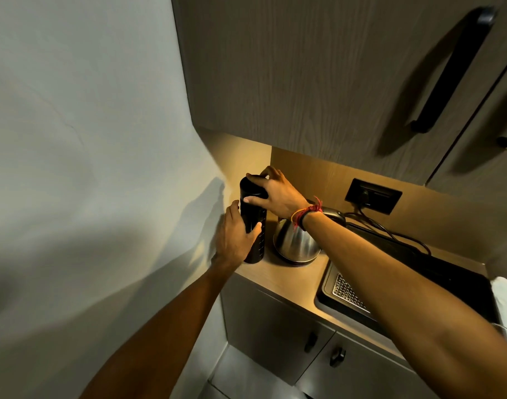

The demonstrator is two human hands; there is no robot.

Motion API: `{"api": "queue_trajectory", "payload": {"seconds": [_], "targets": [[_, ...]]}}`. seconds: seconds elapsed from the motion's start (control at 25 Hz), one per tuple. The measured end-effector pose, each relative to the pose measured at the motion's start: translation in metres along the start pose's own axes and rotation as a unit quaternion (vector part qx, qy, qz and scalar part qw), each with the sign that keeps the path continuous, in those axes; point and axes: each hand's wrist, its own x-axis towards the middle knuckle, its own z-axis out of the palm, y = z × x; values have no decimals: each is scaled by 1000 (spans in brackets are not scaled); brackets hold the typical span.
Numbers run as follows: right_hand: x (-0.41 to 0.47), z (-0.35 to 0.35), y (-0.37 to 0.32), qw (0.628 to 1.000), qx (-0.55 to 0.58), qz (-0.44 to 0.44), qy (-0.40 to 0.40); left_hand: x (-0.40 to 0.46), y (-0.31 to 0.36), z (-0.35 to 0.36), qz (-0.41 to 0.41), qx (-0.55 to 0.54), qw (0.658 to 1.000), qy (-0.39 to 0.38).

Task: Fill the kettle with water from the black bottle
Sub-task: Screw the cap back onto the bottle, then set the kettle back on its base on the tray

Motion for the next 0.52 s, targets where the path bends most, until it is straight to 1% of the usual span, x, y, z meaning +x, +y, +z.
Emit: {"api": "queue_trajectory", "payload": {"seconds": [0.08,0.12,0.16,0.2,0.24,0.32,0.36,0.4,0.44,0.52], "targets": [[-9,7,7,999,-17,-8,28,-7,4,-3,40,82,992,93],[-16,11,14,998,-14,-8,58,-13,7,-2,78,95,984,131],[-25,12,24,996,-9,10,86,-18,11,1,126,85,977,148],[-35,14,39,994,-14,32,105,-24,18,7,179,68,972,137],[-48,13,55,992,-29,60,107,-28,26,14,227,59,967,103],[-70,10,87,988,-67,120,74,-27,45,32,296,85,951,6],[-79,8,102,985,-75,149,49,-20,55,39,313,101,944,-33],[-86,4,109,980,-78,184,19,-11,65,45,310,111,942,-59],[-91,-1,115,976,-71,203,-16,1,76,49,290,115,947,-79],[-96,-14,110,968,-37,226,-104,27,91,57,222,140,957,-122]]}}
